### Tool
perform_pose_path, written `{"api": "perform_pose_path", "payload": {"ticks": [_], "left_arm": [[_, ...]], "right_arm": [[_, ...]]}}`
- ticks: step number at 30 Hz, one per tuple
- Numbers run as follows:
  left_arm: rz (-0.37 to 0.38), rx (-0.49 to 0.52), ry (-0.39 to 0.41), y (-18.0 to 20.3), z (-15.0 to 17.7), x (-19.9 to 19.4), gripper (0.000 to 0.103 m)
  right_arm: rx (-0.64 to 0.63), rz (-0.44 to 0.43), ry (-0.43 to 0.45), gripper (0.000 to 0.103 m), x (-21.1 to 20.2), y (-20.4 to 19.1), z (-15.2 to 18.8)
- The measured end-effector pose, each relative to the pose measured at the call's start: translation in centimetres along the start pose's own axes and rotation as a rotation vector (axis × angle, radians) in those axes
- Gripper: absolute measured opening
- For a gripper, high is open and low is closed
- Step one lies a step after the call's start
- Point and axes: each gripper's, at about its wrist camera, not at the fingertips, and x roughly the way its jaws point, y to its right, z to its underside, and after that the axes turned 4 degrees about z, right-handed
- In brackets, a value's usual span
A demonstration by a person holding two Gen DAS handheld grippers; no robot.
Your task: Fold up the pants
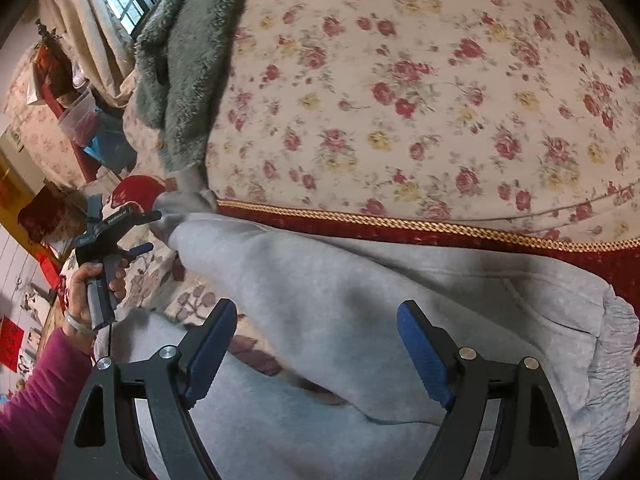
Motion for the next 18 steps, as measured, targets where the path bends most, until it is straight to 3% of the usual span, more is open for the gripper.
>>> {"api": "perform_pose_path", "payload": {"ticks": [2,3,4,6,9,14,18], "left_arm": [[0.036,0.001,-0.011,0.3,0.0,0.9,0.087],[0.058,0.006,-0.022,0.6,0.1,1.4,0.051],[0.063,0.014,-0.036,0.8,0.2,1.7,0.040],[0.048,0.052,-0.030,1.6,0.5,1.5,0.034],[0.088,0.105,-0.027,2.7,0.8,-0.3,0.027],[0.180,0.186,0.016,3.6,2.3,-6.9,0.025],[0.258,0.181,0.034,2.0,5.6,-12.0,0.022]], "right_arm": [[-0.005,0.008,-0.012,0.087,0.4,0.3,0.1],[-0.006,0.009,-0.017,0.087,0.6,0.4,0.1],[-0.005,0.003,-0.019,0.087,0.7,0.6,0.0],[-0.005,-0.009,-0.022,0.087,0.9,0.9,-0.3],[-0.050,0.027,-0.020,0.087,0.9,1.4,-1.1],[-0.139,0.131,-0.053,0.087,0.9,3.1,-2.6],[-0.155,0.146,-0.040,0.086,0.3,3.9,-2.9]]}}
